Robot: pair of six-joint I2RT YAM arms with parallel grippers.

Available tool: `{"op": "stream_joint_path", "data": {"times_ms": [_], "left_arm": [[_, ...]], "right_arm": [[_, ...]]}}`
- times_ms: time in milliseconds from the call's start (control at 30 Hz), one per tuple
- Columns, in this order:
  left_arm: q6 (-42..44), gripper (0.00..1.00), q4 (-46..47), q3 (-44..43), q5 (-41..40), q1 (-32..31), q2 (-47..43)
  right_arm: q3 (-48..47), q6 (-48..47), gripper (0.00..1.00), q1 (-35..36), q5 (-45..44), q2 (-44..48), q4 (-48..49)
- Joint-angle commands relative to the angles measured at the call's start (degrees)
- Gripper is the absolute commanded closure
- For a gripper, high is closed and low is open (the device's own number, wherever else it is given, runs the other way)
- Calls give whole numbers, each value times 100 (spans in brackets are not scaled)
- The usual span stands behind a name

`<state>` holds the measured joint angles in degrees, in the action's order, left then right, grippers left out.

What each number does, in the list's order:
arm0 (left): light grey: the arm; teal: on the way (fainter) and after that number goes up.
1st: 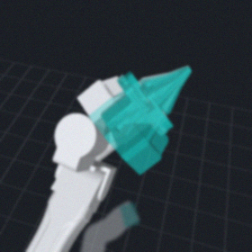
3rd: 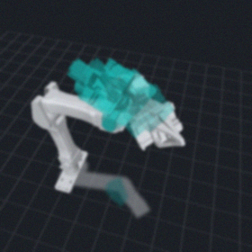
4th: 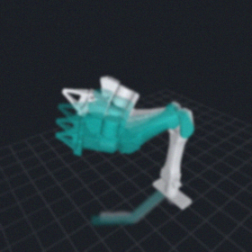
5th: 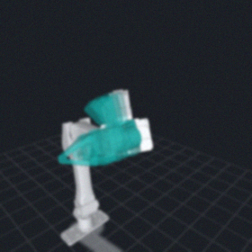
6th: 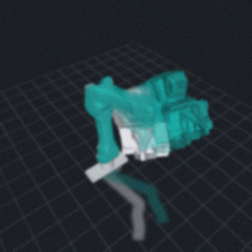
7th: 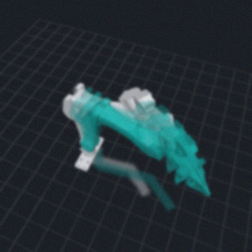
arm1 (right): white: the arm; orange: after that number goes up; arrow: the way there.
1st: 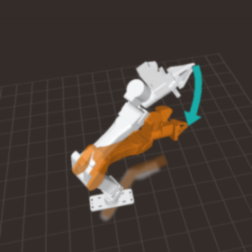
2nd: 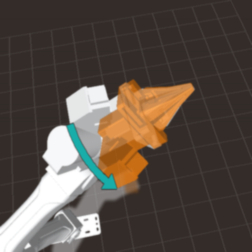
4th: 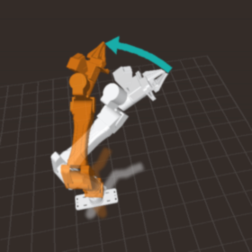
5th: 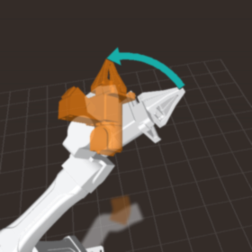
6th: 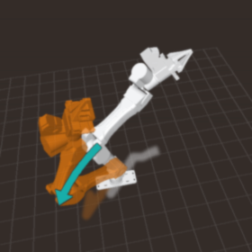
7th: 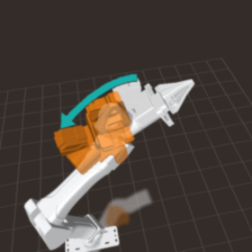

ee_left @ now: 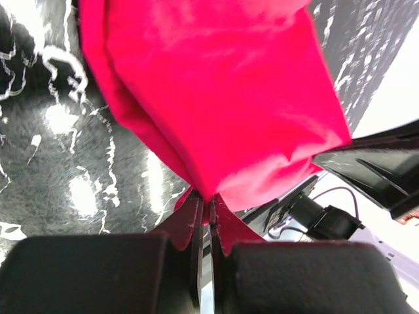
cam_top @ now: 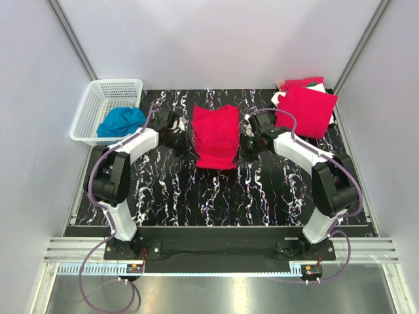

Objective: Fold and stack the t-shirts
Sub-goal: Fold the tshirt

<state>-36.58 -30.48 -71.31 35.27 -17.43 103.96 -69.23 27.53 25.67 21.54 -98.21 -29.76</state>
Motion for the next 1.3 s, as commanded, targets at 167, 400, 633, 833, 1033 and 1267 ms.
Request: {"op": "stream_joint_path", "data": {"times_ms": [167, 400, 633, 833, 1033, 1267], "left_arm": [[-113, 100, -283, -1366, -90, 125, 387], [-104, 100, -643, -2510, -2, 337, 1187], [-69, 100, -1004, -3949, -99, 530, 2091], [-7, 100, -1145, -4962, -72, 565, 2707], [-16, 100, -1004, -5498, -11, 522, 3015], [-262, 100, -802, -6297, -336, 337, 3437]], "right_arm": [[-1381, -327, 100, -370, 404, -759, -241], [-2691, -520, 100, -607, 518, -1665, -680], [-4475, -564, 100, -853, 755, -2763, -1172], [-5495, -599, 100, -985, 922, -3370, -1401], [-5873, -731, 100, -1055, 992, -3643, -1427], [-6199, -687, 100, -1082, 1142, -3986, -1410]]}}
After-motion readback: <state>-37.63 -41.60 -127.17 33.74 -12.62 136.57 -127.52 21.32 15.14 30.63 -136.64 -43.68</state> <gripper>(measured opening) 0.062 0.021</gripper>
